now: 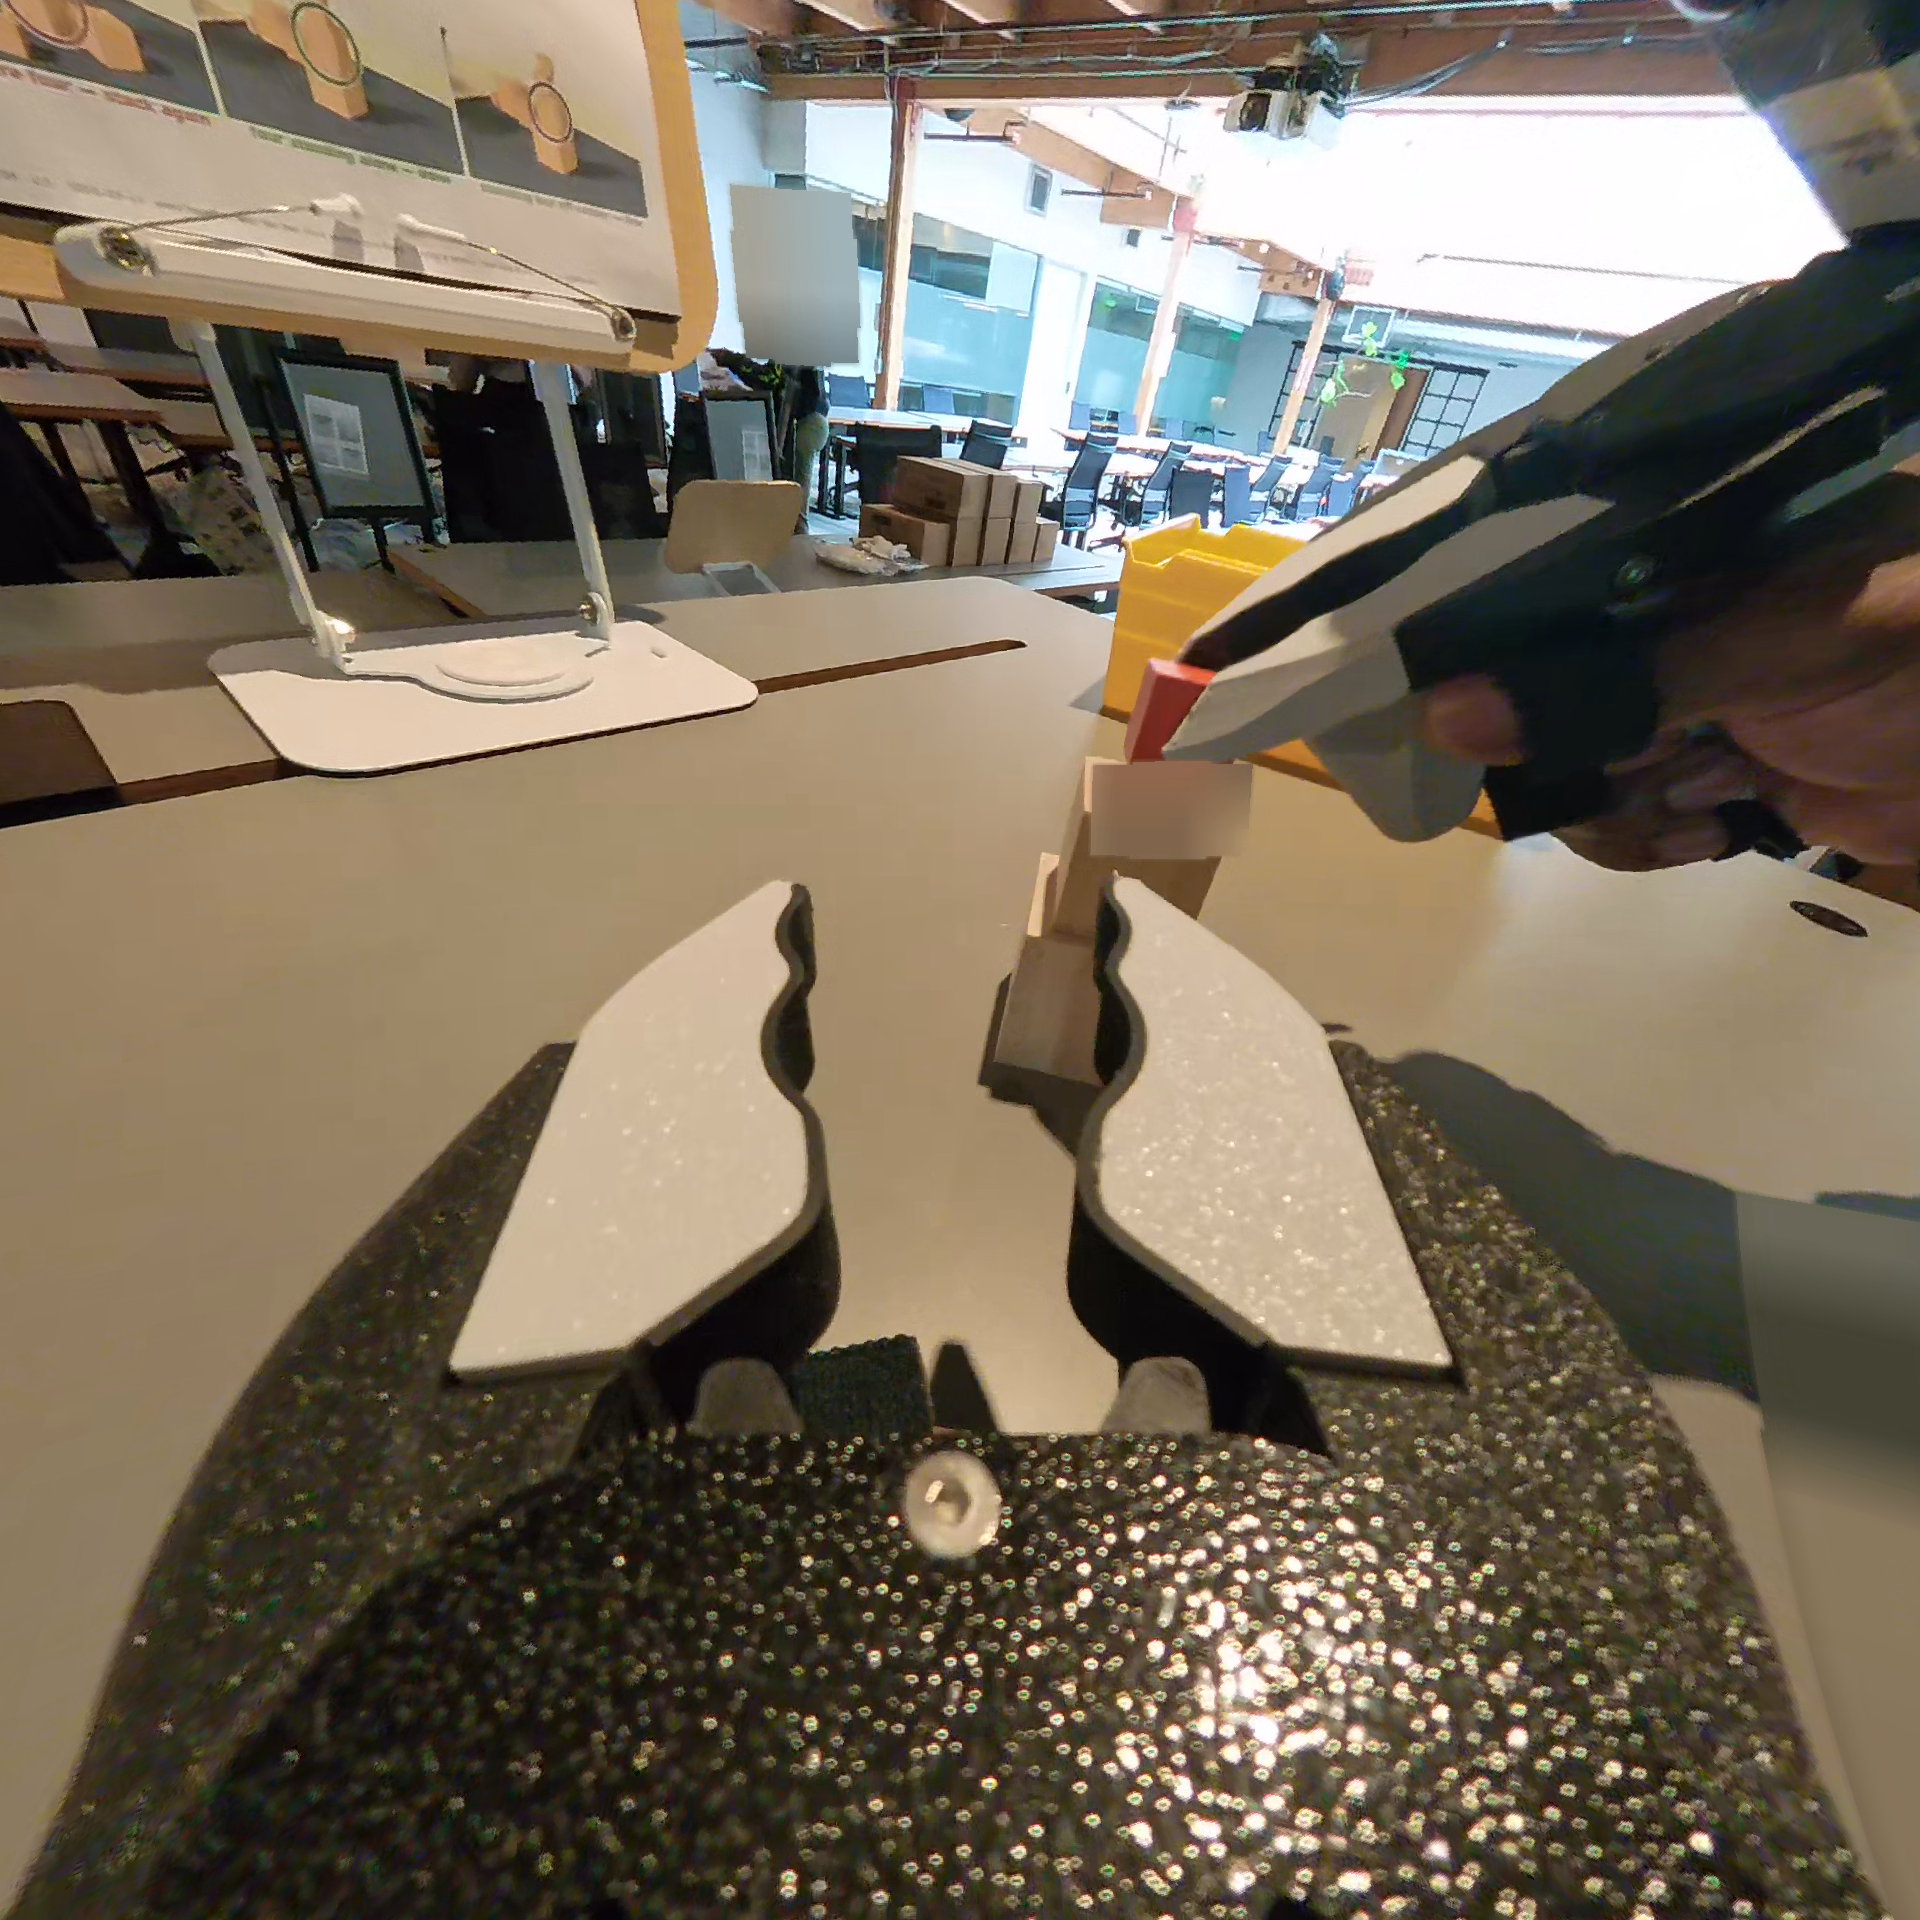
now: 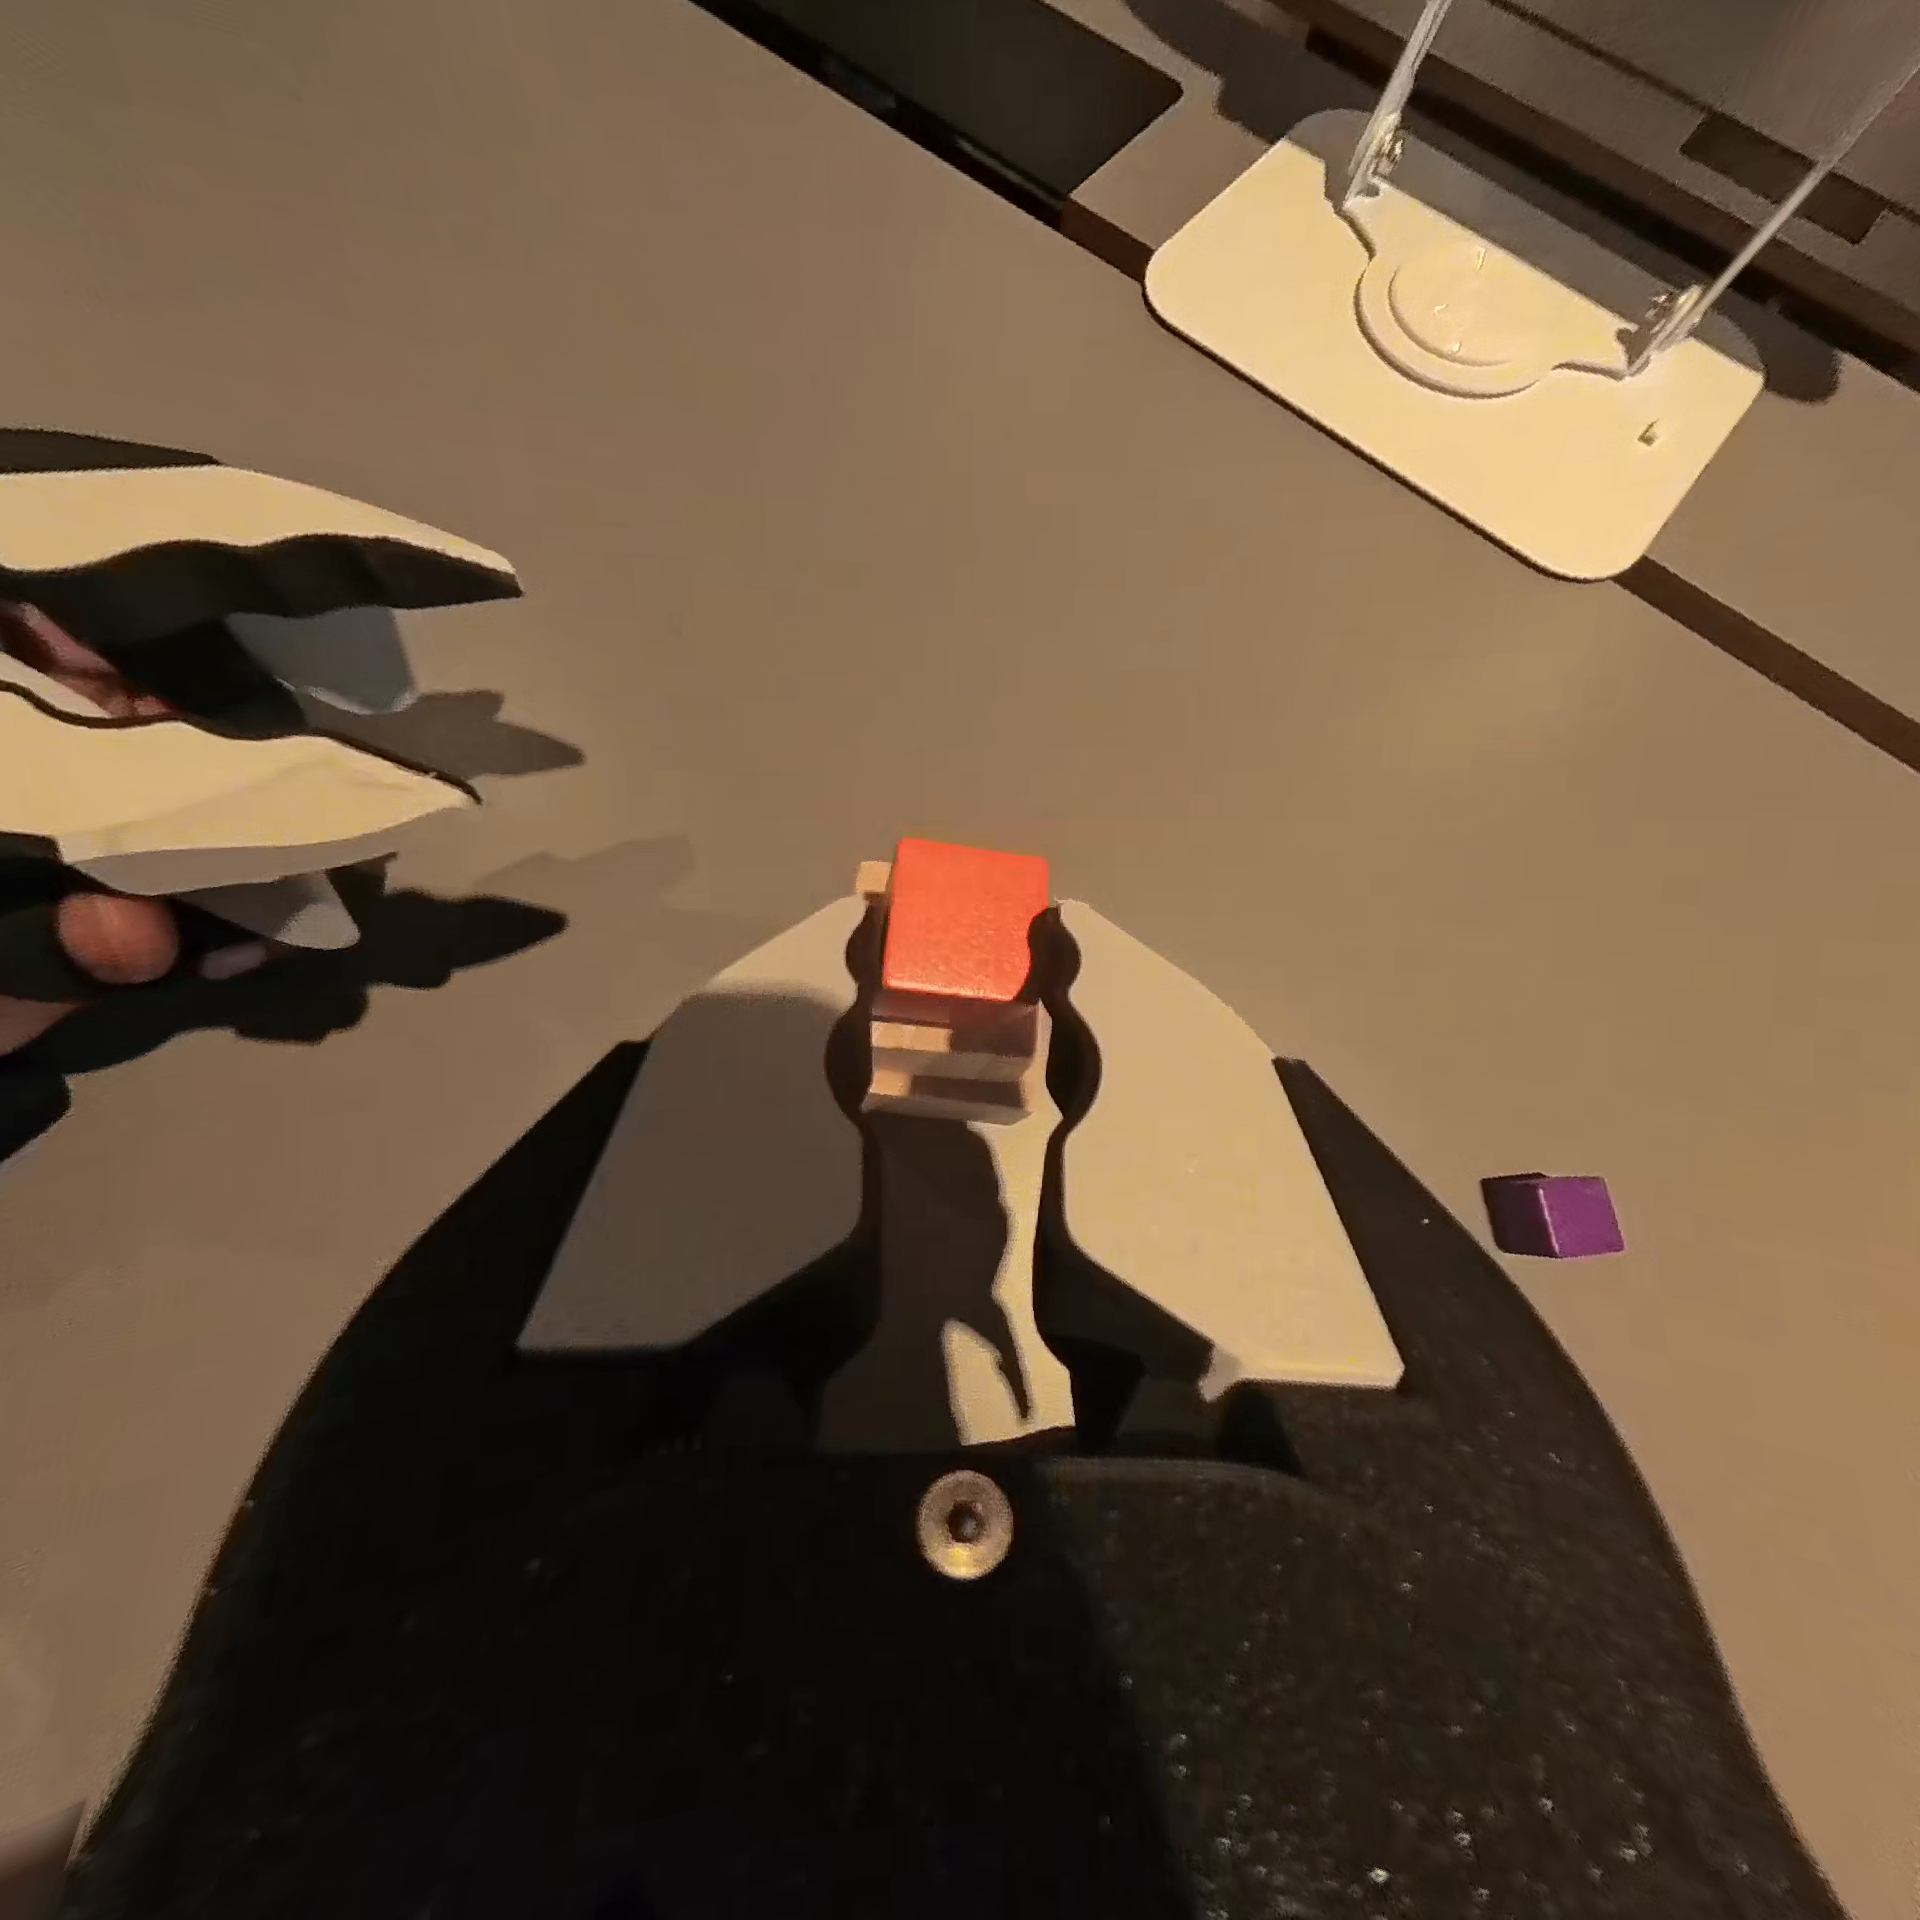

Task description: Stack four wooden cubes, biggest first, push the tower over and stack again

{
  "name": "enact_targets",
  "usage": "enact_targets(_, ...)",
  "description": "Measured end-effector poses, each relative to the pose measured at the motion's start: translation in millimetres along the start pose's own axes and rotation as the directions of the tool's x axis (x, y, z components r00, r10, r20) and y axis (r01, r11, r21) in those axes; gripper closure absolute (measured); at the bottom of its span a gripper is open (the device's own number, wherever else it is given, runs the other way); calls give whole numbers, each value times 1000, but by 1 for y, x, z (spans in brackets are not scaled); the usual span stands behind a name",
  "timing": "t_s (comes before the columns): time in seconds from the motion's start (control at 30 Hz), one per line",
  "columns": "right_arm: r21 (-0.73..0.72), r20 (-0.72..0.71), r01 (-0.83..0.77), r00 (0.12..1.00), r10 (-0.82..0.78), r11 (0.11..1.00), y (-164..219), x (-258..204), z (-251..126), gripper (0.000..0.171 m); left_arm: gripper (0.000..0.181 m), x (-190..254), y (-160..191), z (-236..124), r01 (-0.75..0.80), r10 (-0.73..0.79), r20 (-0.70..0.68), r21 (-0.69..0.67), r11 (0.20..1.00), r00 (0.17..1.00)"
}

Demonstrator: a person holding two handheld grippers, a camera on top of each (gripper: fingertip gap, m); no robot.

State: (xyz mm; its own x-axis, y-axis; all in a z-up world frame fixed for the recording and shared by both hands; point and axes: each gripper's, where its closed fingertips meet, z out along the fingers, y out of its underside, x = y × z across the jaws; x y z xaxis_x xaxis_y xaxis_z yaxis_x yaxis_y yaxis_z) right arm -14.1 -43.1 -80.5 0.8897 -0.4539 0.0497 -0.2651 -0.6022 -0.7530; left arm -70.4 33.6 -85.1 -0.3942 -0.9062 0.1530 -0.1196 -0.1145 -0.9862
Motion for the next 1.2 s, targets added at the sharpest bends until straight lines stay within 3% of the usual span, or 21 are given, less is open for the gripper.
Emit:
enact_targets(0.53, -80, -61, 44, 997, -49, 996, 8, 0, 8, 138, 132, -5, 2, 1, 54, -54, -2, -13, 998, 999)
enact_targets(0.63, -45, -42, 28, 999, -30, 999, 8, 0, 4, 124, 132, -5, 1, 1, 53, -53, -3, -8, 999, 999)
enact_targets(0.77, 91, 77, -28, 997, 22, 995, 11, -2, -18, 118, 132, -5, 0, 0, 55, -55, -5, 0, 999, 998)
enact_targets(0.9, 254, 20, -57, 998, 54, 965, 31, 45, -41, 122, 133, -7, 0, 0, 71, -71, -6, -2, 998, 997)
enact_targets(1.03, 264, -62, -199, 973, 223, 944, 82, 112, -42, 122, 134, -9, -2, -1, 45, -45, 18, 15, 999, 999)
enact_targets(1.2, 263, -94, -313, 933, 347, 913, 112, 144, -32, 123, 134, -20, -9, -6, -215, 205, 186, 38, 976, 961)
